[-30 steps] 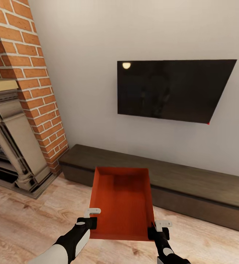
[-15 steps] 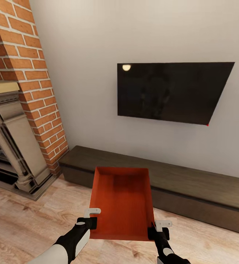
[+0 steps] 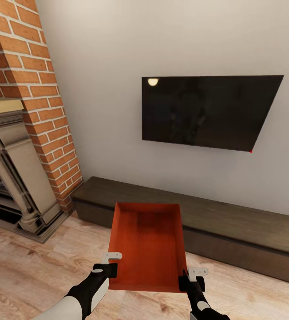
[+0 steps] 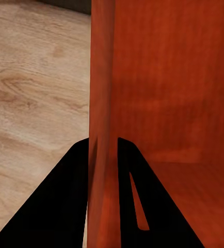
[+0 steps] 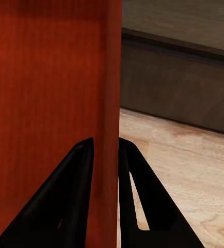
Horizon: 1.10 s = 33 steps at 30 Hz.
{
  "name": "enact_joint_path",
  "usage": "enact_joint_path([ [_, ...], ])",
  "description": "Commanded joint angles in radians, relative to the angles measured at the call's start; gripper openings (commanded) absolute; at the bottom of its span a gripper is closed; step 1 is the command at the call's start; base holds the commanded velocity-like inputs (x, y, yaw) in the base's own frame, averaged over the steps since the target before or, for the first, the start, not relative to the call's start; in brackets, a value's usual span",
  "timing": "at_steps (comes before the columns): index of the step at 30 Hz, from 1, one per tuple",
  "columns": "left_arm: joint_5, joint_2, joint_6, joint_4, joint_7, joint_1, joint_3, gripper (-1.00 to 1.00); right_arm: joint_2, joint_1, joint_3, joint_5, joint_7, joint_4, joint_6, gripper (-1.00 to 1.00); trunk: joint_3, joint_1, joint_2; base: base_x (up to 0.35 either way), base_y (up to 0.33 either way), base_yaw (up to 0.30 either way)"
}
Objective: Move the two storage containers from the living room to the garage. In the garage, place one container on the floor and stack the other container on top of it (either order is fine).
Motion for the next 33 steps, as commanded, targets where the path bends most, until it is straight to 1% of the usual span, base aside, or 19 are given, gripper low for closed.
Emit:
enact_joint_path([
  [1, 0.021, 0.000, 0.006, 0.002, 0.011, 0.000, -0.004, -1.00, 0.000, -0.001, 0.012, -0.010, 0.002, -0.012, -0.023, -1.00, -0.001, 0.000, -0.001, 0.000, 0.000, 0.000],
  [2, 0.021, 0.000, 0.006, 0.002, 0.011, 0.000, -0.004, -1.00, 0.000, -0.001, 0.012, -0.010, 0.002, -0.012, -0.024, -1.00, -0.001, 0.000, -0.001, 0.000, 0.000, 0.000],
  [13, 0.021, 0.000, 0.006, 0.002, 0.011, 0.000, -0.003, -1.00, 0.000, -0.001, 0.012, -0.010, 0.002, -0.012, -0.024, -1.00, 0.033, -0.042, 0.076, 0.000, 0.000, 0.000],
  [20, 0.021, 0.000, 0.006, 0.002, 0.011, 0.000, -0.004, -1.00, 0.001, -0.001, 0.012, -0.010, 0.002, -0.012, -0.025, -1.00, 0.034, -0.042, 0.076, 0.000, 0.000, 0.000],
  [33, 0.021, 0.000, 0.006, 0.002, 0.011, 0.000, -0.004, -1.00, 0.000, -0.001, 0.012, -0.010, 0.002, -0.012, -0.025, -1.00, 0.053, -0.042, 0.076, 0.000, 0.000, 0.000],
])
